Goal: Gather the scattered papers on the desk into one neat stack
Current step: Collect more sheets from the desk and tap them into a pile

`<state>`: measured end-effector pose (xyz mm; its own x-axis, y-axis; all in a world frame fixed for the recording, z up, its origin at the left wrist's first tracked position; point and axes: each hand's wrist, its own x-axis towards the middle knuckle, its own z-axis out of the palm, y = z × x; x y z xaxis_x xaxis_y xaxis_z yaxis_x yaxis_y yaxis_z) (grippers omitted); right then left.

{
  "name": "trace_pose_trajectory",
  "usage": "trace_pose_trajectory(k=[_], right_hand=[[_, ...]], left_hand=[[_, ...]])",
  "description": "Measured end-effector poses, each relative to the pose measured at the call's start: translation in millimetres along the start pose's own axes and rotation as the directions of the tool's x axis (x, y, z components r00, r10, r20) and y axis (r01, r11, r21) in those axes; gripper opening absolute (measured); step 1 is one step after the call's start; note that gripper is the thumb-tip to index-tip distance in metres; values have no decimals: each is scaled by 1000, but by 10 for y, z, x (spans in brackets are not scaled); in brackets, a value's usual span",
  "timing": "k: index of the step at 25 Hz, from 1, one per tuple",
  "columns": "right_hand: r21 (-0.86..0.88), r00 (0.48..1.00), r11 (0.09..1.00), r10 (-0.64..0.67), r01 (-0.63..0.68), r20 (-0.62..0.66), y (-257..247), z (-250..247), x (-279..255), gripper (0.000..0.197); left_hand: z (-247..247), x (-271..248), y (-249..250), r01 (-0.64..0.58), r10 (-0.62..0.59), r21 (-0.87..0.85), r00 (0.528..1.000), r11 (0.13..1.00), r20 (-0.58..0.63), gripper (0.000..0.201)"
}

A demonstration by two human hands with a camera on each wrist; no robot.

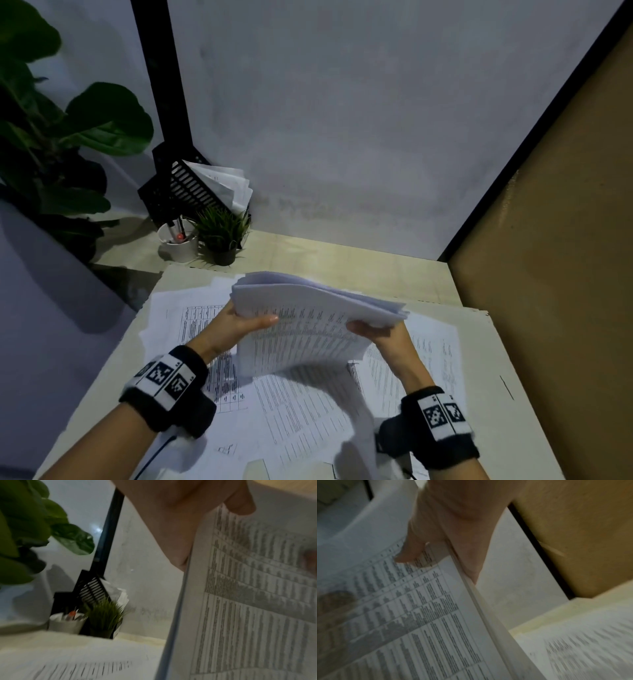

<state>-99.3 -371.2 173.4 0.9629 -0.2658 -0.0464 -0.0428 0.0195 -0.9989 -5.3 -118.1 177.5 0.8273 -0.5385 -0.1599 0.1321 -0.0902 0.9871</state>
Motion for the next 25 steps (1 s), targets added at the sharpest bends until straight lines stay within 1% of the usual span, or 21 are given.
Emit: trace_pose_trajectory(k=[3,5,6,8,9,10,12,13,14,15,16,17,18,20,22,23,25], right_hand=[[2,998,998,63,-63,7,74,115,44,51],[-8,999,1000,29,-29,15,78,189,40,40],[-12,1000,1000,2,-2,-4,30,207,24,35],[17,998,999,-51,51,-37,-80,182,10,31],[31,997,997,-66,67,-42,-113,153,0,30],[38,996,996,-79,81,-40,-137,131,-21,31],[58,997,995,-76,77,-21,-117,97,-67,38],[48,998,997,-55,56,-21,-69,101,-82,47],[36,999,999,-28,29,-29,-45,129,-92,51],[28,999,1000,-10,11,-38,-12,154,-89,45],[21,999,1000,-4,5,-48,-18,184,-94,34],[2,999,1000,-6,6,-51,-48,213,-89,28],[-19,998,1000,-16,15,-60,-112,241,-76,29],[-14,994,997,-77,76,-78,-288,257,-49,29],[24,990,991,-128,130,-65,-409,250,-24,27],[35,988,989,-144,146,-56,-433,250,-19,27],[32,984,986,-164,166,-64,-447,279,-30,25]], left_hand=[[-18,71,43,3,-3,-63,1000,998,4,91],[24,68,133,-17,17,-18,999,1000,44,89],[42,51,187,-48,48,0,998,999,48,89],[22,-3,300,-117,117,-17,993,993,-10,86],[-12,-39,346,-148,146,-37,988,988,-40,83],[-51,-72,361,-172,170,-51,984,984,-44,77],[-89,-136,329,-200,201,-65,979,978,20,64],[-101,-155,267,-193,196,-62,980,979,46,64],[-111,-158,196,-164,166,-58,985,985,42,73],[-117,-145,125,-115,117,-56,993,992,28,84],[-113,-141,88,-72,72,-50,997,996,16,93],[-109,-146,85,-51,51,-42,999,998,5,95],[-107,-156,135,-56,55,-33,998,998,-5,92],[-125,-167,302,-109,109,-8,993,994,-37,87],[-165,-162,428,-163,161,-26,985,986,-63,90],[-181,-156,454,-187,185,-41,981,981,-54,89],[-172,-167,443,-247,246,-15,969,969,-17,73]])
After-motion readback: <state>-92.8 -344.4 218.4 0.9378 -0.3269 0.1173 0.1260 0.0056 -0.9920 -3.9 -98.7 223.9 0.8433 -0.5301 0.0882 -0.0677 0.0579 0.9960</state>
